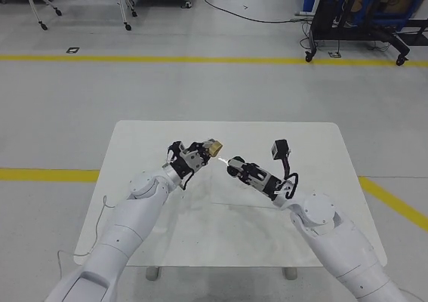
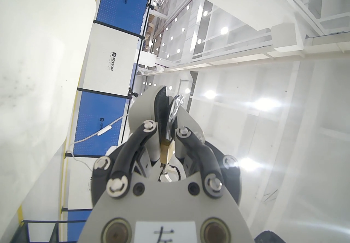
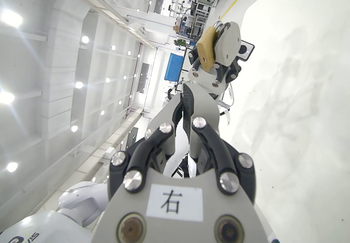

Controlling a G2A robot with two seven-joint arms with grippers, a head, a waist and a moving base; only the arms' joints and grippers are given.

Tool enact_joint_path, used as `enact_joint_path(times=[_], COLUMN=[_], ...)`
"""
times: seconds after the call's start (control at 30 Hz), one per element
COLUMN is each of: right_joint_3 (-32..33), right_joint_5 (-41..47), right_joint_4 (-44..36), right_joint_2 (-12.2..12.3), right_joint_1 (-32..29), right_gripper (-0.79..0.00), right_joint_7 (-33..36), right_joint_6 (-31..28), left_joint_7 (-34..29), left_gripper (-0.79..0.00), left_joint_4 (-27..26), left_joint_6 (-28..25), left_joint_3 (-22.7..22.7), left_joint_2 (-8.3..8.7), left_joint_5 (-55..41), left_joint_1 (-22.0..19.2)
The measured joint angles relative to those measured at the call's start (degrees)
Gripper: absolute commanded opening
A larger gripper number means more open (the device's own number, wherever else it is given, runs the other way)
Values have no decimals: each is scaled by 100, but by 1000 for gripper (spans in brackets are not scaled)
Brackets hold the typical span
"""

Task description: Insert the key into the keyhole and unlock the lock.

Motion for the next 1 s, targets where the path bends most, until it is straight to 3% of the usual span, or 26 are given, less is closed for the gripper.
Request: enact_joint_path(times=[0.3, 1.0], right_joint_3=[-100, -51], right_joint_5=[-417, -626], right_joint_4=[-126, 20], right_joint_2=[-36, -139], right_joint_1=[-58, -92], right_gripper=[-785, -785], right_joint_7=[-296, -844], right_joint_6=[472, 608], left_joint_7=[144, 243], left_gripper=[-785, -785], left_joint_4=[-91, -235], left_joint_6=[-461, -569], left_joint_3=[60, 49], left_joint_2=[5, -23], left_joint_5=[670, 1090], left_joint_1=[67, 167])
